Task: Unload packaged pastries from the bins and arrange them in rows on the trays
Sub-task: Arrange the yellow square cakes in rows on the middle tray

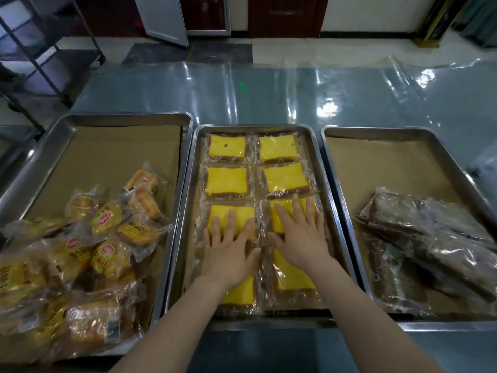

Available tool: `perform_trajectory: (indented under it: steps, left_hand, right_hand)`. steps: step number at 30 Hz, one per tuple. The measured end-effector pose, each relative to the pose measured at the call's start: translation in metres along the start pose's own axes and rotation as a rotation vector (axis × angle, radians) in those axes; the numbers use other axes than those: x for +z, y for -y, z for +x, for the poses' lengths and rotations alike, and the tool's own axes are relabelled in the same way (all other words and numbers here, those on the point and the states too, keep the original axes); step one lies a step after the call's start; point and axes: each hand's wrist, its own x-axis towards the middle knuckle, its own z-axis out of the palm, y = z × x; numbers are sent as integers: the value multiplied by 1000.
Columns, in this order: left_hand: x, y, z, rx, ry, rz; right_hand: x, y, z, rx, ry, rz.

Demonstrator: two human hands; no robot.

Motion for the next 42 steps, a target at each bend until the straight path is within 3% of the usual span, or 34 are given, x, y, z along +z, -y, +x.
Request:
perform_trajectory:
  steps: [5,11,23,30,37,42]
  left_hand:
    - [11,9,-1,-35,2,80]
    - [-4,0,17,-63,-115,35]
    - [-10,20,78,-78,-96,124]
    - [-19,20,86,-78,-193,95]
    - [-48,26,156,-73,-139,74]
    - [-42,24,177,-92,-40,149]
  right_hand:
    - [8,4,8,33,39,-24]
    - [-17,10,47,3,-169,33]
    - [-7,9,100,-7,-44,5]
    - [-21,21,130,-29,-220,42]
    - [-31,1,181,-9,-16,-17]
    - [-30,-12,183,-15,19,-50]
